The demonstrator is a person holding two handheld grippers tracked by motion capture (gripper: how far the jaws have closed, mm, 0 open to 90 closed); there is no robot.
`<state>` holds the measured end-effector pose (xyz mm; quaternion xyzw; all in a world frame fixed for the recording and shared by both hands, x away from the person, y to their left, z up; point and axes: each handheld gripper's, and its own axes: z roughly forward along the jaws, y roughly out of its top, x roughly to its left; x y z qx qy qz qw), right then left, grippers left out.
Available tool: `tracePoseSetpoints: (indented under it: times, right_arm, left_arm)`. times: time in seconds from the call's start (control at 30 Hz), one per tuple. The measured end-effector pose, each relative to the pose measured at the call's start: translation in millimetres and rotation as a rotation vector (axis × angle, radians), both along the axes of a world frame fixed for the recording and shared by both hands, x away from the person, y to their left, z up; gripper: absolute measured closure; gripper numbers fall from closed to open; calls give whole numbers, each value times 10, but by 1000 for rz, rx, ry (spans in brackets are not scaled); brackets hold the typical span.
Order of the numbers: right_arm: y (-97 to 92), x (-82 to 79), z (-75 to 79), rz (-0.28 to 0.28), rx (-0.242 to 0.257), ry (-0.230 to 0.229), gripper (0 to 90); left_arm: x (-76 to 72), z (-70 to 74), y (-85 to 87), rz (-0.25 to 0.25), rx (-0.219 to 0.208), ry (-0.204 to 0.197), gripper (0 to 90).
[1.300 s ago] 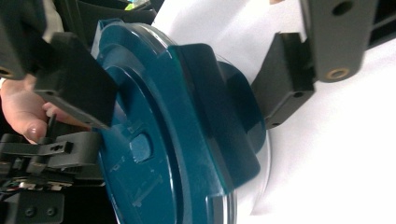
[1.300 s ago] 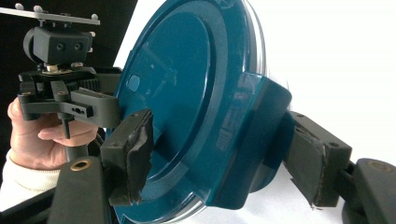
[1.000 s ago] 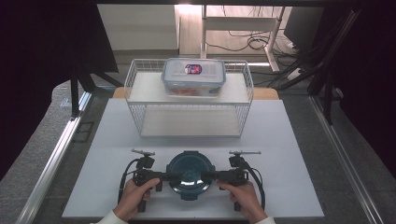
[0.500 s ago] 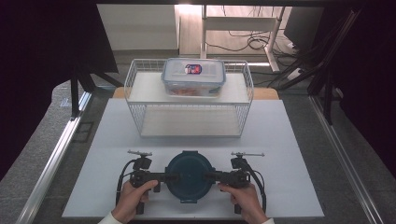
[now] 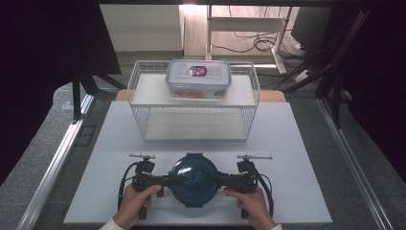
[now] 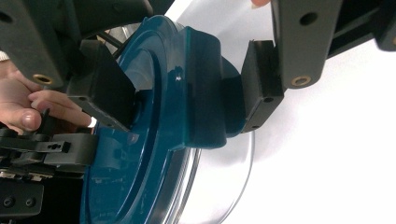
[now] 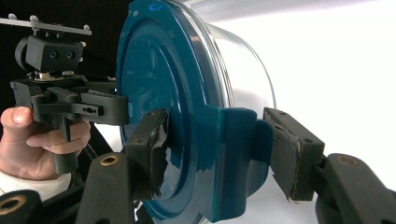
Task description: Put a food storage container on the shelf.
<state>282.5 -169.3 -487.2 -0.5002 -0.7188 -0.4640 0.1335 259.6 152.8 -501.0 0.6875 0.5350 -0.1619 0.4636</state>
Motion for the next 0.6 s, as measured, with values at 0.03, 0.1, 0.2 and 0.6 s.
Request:
tracePoseSetpoints:
  times: [0.03,0.1,0.2,0.6]
  right_arm:
    - [-2,-1,15,1,-1,-4,420]
    - [-9,0,42,4,-1,-15,419]
    - [-16,6,77,2,0,-27,419]
    - [25,178,351,4,1,-86,420]
  left_arm:
    - [-1,14,-5,2,-1,-5,378]
    - [4,45,-11,0,1,-12,378]
    - [27,86,-19,-4,5,-25,378]
    - [206,360,24,-2,5,-79,378]
